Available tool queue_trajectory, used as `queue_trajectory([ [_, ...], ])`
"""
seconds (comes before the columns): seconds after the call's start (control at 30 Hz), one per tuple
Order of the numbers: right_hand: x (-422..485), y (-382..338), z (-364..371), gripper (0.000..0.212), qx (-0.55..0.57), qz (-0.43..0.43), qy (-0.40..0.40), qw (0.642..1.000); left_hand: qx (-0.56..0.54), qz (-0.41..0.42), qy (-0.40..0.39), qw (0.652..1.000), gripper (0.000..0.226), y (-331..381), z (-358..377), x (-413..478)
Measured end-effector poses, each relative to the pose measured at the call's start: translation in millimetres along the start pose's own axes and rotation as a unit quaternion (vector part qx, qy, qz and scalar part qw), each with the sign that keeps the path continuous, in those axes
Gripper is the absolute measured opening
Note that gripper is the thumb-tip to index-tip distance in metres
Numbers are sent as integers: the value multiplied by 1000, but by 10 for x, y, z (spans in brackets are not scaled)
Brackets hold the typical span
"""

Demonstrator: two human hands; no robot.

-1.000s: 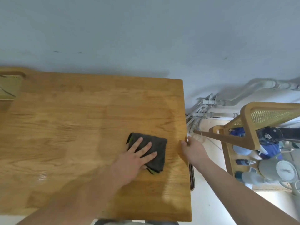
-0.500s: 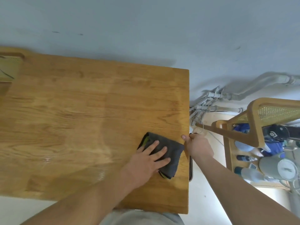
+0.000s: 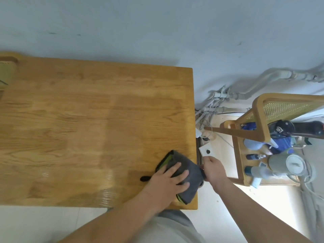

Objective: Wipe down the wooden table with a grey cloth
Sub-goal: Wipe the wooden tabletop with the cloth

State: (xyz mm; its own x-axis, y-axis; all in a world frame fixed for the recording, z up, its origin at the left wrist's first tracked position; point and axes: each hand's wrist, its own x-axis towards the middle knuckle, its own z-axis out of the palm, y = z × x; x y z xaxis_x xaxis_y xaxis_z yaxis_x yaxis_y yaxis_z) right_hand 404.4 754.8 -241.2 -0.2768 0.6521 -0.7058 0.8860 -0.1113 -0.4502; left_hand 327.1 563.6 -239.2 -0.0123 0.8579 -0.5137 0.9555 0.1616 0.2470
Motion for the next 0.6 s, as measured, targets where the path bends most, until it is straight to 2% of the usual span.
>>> queue_trajectory([
  [0.07,-126,141,12,28,-10,4,-7,1000,21,15,12,1000,63,-184,-23,-63],
  [0.1,-178,207,21,29,-16,2,-10,1000,14,-9,26,1000,64,-284,-31,-97],
  [0.17,-286,276,46,33,-31,-5,-14,999,-45,-106,65,991,62,-453,22,-191],
  [0.23,-412,308,104,31,-33,-13,-22,999,-116,-214,111,964,55,-491,114,-355],
  [0.33,-585,343,238,24,-73,-47,2,996,-133,-298,149,934,47,-298,241,-610],
  [0.4,-667,327,304,25,-109,-53,30,992,-123,-281,126,943,48,-69,377,-760],
  [0.47,-733,308,337,31,-112,-36,36,992,-99,-193,92,972,48,123,569,-910],
  [0.53,-786,279,329,31,-112,-25,24,993,-69,-97,68,991,49,55,662,-990],
  [0.6,-813,263,305,28,-105,-25,5,994,-33,-67,73,995,47,-203,625,-962],
])
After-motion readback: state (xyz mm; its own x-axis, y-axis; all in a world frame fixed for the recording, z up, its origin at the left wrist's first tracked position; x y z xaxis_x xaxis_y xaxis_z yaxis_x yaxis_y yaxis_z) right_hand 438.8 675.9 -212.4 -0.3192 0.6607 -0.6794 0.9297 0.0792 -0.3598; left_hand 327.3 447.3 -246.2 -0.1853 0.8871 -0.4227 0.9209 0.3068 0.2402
